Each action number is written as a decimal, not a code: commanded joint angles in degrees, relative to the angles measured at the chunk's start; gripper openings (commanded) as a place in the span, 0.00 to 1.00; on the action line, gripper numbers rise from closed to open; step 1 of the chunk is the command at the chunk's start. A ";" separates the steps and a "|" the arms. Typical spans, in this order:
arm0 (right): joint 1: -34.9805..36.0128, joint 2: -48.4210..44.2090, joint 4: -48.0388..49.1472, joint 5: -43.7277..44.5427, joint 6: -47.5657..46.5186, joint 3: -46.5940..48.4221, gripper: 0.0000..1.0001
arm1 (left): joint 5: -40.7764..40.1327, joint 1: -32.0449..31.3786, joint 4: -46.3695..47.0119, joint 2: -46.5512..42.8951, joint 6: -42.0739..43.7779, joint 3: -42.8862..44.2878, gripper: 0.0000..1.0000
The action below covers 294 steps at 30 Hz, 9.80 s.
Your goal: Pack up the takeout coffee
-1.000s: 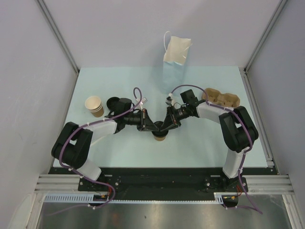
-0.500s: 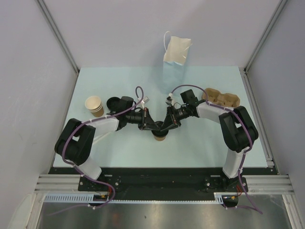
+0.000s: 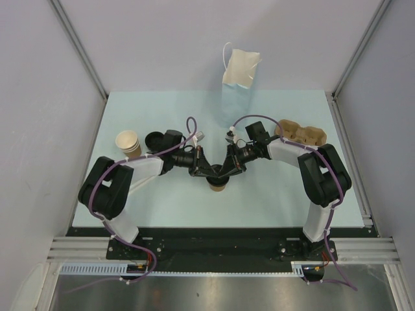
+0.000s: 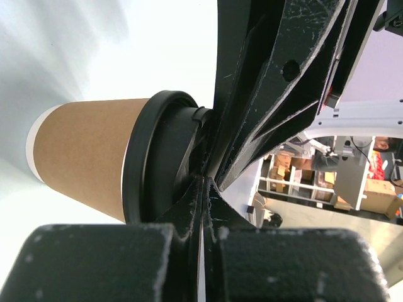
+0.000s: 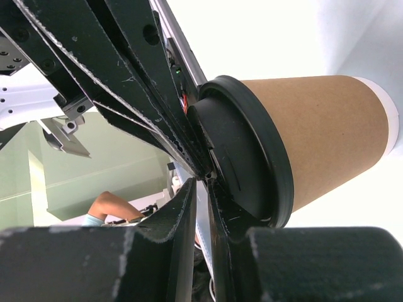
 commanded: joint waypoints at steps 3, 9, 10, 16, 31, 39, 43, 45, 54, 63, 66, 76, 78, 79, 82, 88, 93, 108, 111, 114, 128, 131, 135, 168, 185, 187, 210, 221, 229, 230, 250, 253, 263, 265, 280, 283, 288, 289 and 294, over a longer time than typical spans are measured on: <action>-0.84 3.93 -1.83 12.17 -1.41 -1.18 0.19 | -16.28 1.13 -7.26 6.58 6.93 -1.78 0.00; -1.28 4.81 -1.75 12.35 -1.06 -1.18 0.19 | -16.80 1.22 -7.35 8.34 6.93 -1.34 0.00; -1.37 4.90 -1.75 12.35 -0.97 -1.18 0.19 | -16.98 1.22 -7.35 8.69 6.93 -1.34 0.00; -1.45 5.43 -1.57 12.44 -0.53 -1.18 0.19 | -17.42 1.31 -9.02 10.10 6.93 -0.90 0.00; 1.00 0.69 1.59 8.05 -0.44 -0.92 0.19 | -7.85 0.52 -4.81 1.94 4.21 1.64 0.00; 1.71 -3.79 4.67 1.38 3.68 0.93 0.20 | -0.99 0.43 0.91 -4.83 0.26 2.09 0.00; 0.57 -7.21 5.72 -1.18 6.06 1.45 0.21 | 0.42 0.61 0.29 -8.26 1.57 1.48 0.00; 0.13 -8.19 5.73 -1.62 7.02 1.63 0.21 | 0.51 0.61 0.56 -10.02 1.48 0.51 0.00; -1.28 -4.95 7.39 1.98 7.38 1.63 0.21 | 0.16 -0.27 1.70 -10.55 2.10 -3.54 0.00; -1.28 -0.64 7.32 3.65 6.68 1.72 0.21 | -1.95 -0.97 0.73 -5.37 4.21 -1.96 0.00; -1.37 0.42 4.77 5.40 4.05 1.63 0.20 | -3.09 -0.97 -0.05 -3.70 4.56 -1.87 0.00; -1.98 6.22 0.45 8.66 0.61 1.63 0.18 | -7.84 -0.45 -4.98 0.08 7.02 -2.66 0.00; -2.07 6.66 0.19 8.57 0.61 1.72 0.18 | -8.02 -0.45 -5.07 0.00 7.02 -2.75 0.00; -2.07 6.57 0.36 8.40 0.70 1.72 0.18 | -8.02 -0.45 -4.98 -0.18 7.02 -2.75 0.00; -1.90 5.43 1.94 7.52 1.93 1.72 0.18 | -7.49 -0.45 -4.45 -0.88 6.93 -2.92 0.00; 0.30 0.25 6.42 2.34 5.88 2.33 0.22 | 0.58 -1.50 0.81 -5.61 3.86 -0.64 0.00; 1.53 -4.14 13.28 -1.62 13.42 4.18 0.31 | 2.88 -2.82 1.88 -12.30 2.98 1.11 0.28; -10.41 -19.61 -8.93 3.64 -4.81 10.68 0.81 | -32.43 -6.24 -41.80 -25.14 39.08 21.77 1.00; -12.70 -23.48 -17.72 11.96 -13.61 10.95 0.87 | -37.70 -8.88 -43.12 -24.00 41.47 22.39 0.99; -15.07 -26.99 -25.10 17.77 -20.20 10.95 0.89 | -43.33 -13.53 -43.82 -21.29 46.56 23.26 1.00; -22.73 -29.73 -26.71 16.93 -21.01 10.42 0.90 | -51.43 -23.56 -42.68 -8.27 49.56 25.64 1.00; -22.73 -29.29 -26.27 16.57 -20.57 10.33 0.90 | -51.87 -23.74 -42.33 -7.57 49.65 25.64 1.00; -22.81 -29.11 -26.00 16.31 -20.22 10.24 0.90 | -52.05 -23.74 -41.98 -6.60 49.65 25.82 1.00; -25.10 -28.76 -24.42 13.41 -18.64 8.57 0.91 | -47.04 -21.02 -44.00 -1.41 48.77 28.19 0.83; -25.36 -28.06 -23.63 12.79 -18.46 8.40 0.91 | -48.18 -5.73 -48.31 1.57 55.00 40.13 0.59; -25.36 -28.06 -23.63 12.62 -18.55 8.40 0.91 | -47.83 -2.04 -48.83 5.08 55.18 43.90 0.59; -25.36 -27.09 -23.72 12.97 -18.72 8.40 0.91 | -44.75 6.06 -45.76 16.34 57.65 50.95 0.86; -25.45 -27.27 -23.45 12.79 -18.90 8.48 0.92 | -44.49 6.23 -50.41 15.20 57.64 57.98 1.00; -30.28 -27.18 -29.85 15.07 -26.27 12.60 0.92 | -40.46 6.23 -57.88 7.48 55.80 64.49 1.00; -32.46 -26.83 -31.52 16.12 -29.41 13.83 0.92 | -39.93 6.15 -58.32 3.81 55.02 63.70 0.99; -37.94 0.15 -40.95 51.97 -53.09 37.67 0.46 | -30.87 2.72 -49.98 -22.86 51.67 31.35 0.99; -37.40 3.58 -38.75 53.57 -52.83 37.22 0.45 | -30.17 2.72 -49.54 -22.86 51.14 31.18 1.00; -35.21 10.17 -35.59 54.10 -51.33 38.19 0.41 | -30.96 2.63 -48.92 -22.24 50.09 31.00 0.99; -35.21 11.23 -35.58 53.57 -50.89 39.07 0.40 | -30.69 2.63 -48.93 -22.15 50.00 31.09 1.00; -34.59 14.92 -35.58 52.70 -50.01 40.57 0.35 | -30.69 2.63 -49.01 -21.98 50.09 30.47 0.99; -34.59 14.49 -36.37 51.03 -49.75 40.65 0.36 | -30.69 2.63 -49.01 -21.54 50.00 30.65 0.99; -34.77 14.39 -37.08 50.76 -50.01 40.65 0.36 | -30.43 2.63 -48.84 -21.19 49.82 31.00 0.99; -34.85 14.57 -37.34 50.32 -50.01 40.91 0.35 | -30.34 2.63 -49.01 -21.01 49.82 31.09 1.00; -34.94 14.04 -38.04 48.83 -49.93 41.27 0.35 | -30.34 2.72 -49.01 -20.84 49.91 30.65 0.99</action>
